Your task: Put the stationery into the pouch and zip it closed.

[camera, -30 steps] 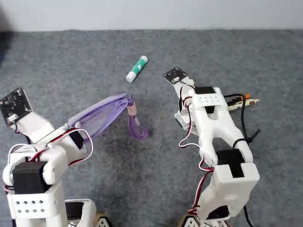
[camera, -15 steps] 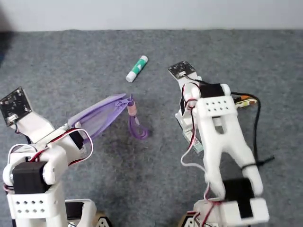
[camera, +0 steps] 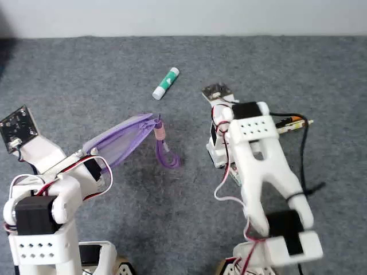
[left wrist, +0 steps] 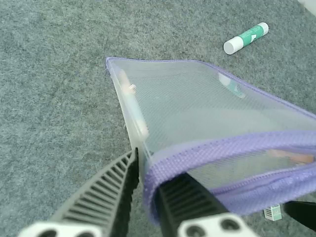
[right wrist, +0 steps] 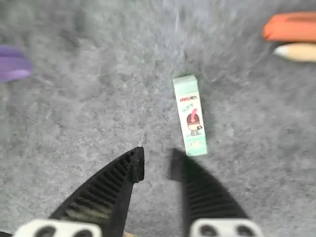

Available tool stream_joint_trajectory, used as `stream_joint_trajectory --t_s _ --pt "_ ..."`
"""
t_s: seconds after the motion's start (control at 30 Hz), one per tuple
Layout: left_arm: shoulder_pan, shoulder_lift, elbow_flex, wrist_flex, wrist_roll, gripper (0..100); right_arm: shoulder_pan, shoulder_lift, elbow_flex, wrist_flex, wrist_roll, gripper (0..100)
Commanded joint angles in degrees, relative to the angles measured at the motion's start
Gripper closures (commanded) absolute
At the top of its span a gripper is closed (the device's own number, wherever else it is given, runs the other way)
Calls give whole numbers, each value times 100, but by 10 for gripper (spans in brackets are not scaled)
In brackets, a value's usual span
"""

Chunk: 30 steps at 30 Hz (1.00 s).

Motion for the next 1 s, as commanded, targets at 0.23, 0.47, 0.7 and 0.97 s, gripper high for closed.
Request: stream_joint_trajectory --t_s 0.23,0.47,0.7,0.97 --pt "35 -9 -295 -88 44 986 -110 1745 -1415 -110 -185 816" --pt "35 -9 -286 -88 44 986 75 2721 -1934 -637 -141 868" --pt "35 -9 -295 -88 44 986 127 2870 -2075 -637 -141 967" --pt "35 -9 -277 -88 44 986 119 2721 -2084 -470 -141 991"
